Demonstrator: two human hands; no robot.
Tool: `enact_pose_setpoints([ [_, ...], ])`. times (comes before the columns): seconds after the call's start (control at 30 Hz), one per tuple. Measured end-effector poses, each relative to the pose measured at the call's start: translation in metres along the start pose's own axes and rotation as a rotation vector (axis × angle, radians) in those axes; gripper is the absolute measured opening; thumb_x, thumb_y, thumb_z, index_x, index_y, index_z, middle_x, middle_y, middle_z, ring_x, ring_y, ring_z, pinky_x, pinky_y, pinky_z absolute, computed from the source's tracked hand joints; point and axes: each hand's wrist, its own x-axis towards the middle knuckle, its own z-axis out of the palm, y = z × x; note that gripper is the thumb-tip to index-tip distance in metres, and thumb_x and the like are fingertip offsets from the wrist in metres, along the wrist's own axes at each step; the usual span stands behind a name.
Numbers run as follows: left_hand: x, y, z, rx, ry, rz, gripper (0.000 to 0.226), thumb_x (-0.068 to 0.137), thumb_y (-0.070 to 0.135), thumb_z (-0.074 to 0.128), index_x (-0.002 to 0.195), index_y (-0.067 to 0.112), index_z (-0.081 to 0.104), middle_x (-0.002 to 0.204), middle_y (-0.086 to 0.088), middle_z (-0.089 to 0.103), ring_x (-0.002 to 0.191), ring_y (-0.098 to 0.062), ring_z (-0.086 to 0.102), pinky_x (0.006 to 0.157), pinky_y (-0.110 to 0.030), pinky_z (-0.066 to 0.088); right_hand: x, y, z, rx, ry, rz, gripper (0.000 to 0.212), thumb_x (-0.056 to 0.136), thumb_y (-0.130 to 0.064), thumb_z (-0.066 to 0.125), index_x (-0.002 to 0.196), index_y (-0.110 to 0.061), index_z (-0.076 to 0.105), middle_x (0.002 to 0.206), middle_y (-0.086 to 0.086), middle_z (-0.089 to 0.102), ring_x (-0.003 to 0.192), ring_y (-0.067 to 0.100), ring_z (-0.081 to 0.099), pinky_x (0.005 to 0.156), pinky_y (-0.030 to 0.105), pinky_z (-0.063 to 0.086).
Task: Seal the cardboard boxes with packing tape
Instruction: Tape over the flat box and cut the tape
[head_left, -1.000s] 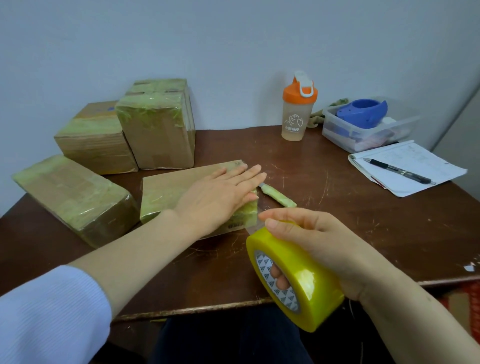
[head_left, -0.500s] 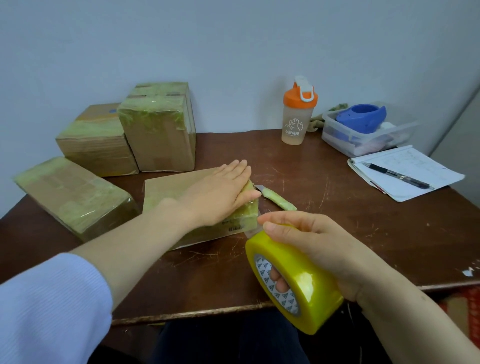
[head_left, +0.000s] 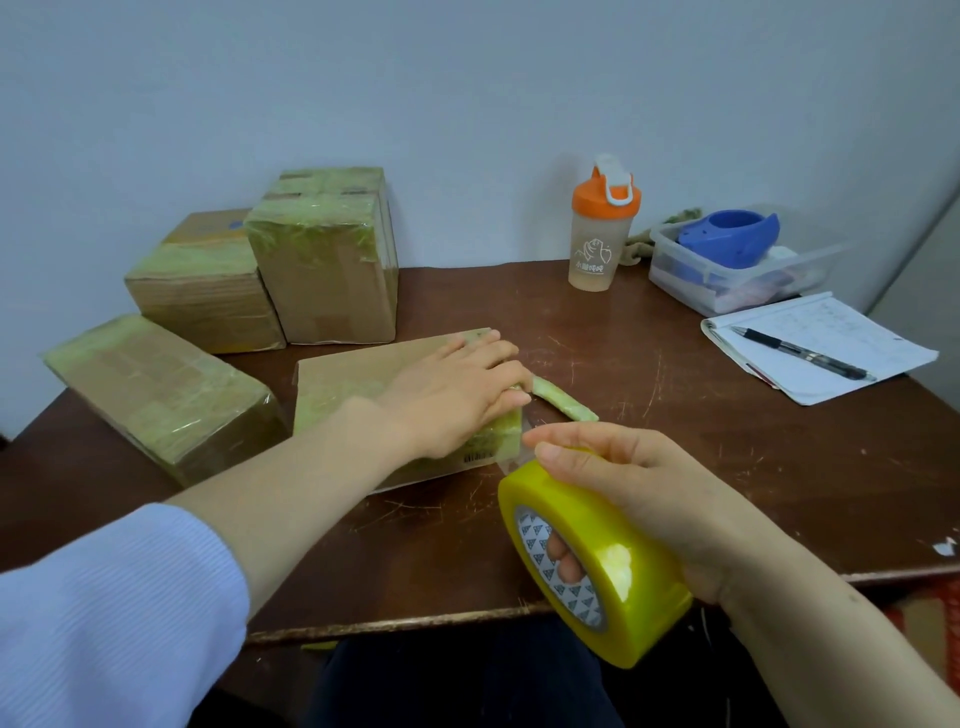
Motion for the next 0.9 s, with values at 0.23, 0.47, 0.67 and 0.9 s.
enact_pose_setpoints([
  [0.23,-0.01,-0.011,-0.028,-0.438,-0.101,-0.163,0.078,0.087,0.053,0.044,0.149,0.036,0.0,0.159,0.002,-0.008,0.143,-0.007,-0.013,0.11,-0.028,-0.015,-0.006,-0.001,-0.001,0.0,0.011,-0.007,0.029,0.083,-0.025,0.066,0.111,-0.018,0.064,0.067,0.027,0.064,0.049,0.031,0.062,0.048,0.034,0.055],
  [0.47,-0.034,-0.042,-0.036,-0.097,-0.33,-0.388,0.117,0.05,0.081,0.05,0.146,0.045,-0.006,0.157,-0.001,0.011,0.142,-0.024,0.014,0.113,-0.046,0.013,-0.008,-0.002,0.001,0.005,0.028,-0.011,0.038,0.075,-0.029,0.068,0.111,-0.02,0.065,0.065,0.025,0.065,0.05,0.031,0.062,0.048,0.034,0.054],
  [0.67,-0.033,-0.049,-0.056,-0.772,-0.419,-0.349,0.068,0.058,0.074,0.068,0.12,0.048,0.058,0.12,0.017,0.064,0.104,-0.004,0.063,0.091,-0.025,0.046,-0.021,-0.029,-0.004,0.058,-0.033,-0.11,0.045,0.062,-0.015,0.082,0.104,-0.022,0.07,0.079,0.035,0.065,0.056,0.036,0.063,0.051,0.038,0.055],
  [0.9,-0.033,-0.03,-0.055,-0.363,-0.2,-0.361,0.068,0.083,0.056,0.059,0.143,0.031,0.039,0.136,0.009,0.053,0.119,-0.009,0.052,0.102,-0.027,0.038,0.012,-0.075,0.005,0.085,-0.088,-0.175,0.061,0.061,-0.01,0.062,0.121,-0.013,0.053,0.074,0.025,0.068,0.057,0.032,0.067,0.052,0.038,0.058],
])
